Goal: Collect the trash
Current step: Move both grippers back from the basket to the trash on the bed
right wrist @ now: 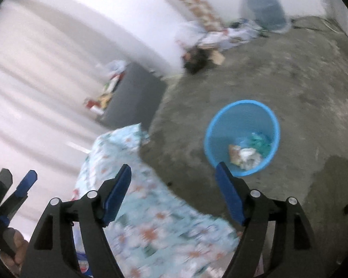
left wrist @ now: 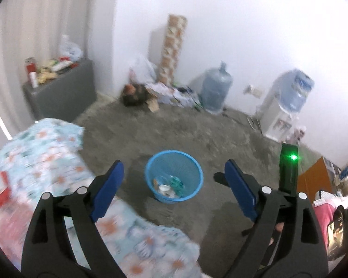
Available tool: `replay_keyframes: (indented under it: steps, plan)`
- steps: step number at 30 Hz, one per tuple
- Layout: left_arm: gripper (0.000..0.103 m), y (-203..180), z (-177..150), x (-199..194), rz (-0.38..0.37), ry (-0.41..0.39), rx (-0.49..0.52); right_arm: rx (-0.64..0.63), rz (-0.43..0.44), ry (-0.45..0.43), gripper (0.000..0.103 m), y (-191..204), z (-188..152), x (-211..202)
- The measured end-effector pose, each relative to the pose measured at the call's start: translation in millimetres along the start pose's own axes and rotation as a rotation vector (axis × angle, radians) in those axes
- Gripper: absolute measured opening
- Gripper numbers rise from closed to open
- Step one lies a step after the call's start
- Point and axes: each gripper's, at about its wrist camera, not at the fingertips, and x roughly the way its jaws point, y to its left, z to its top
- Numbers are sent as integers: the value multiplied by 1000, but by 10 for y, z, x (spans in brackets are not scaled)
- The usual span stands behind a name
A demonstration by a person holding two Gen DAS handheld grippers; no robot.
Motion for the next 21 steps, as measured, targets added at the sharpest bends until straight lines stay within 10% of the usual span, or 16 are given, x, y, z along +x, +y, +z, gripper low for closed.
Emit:
replay_keyframes:
  steps: [21]
  plan:
    - [85,1329,-1448,-2083,459,-219,-257,-259,194,301,74,1400,-875,198]
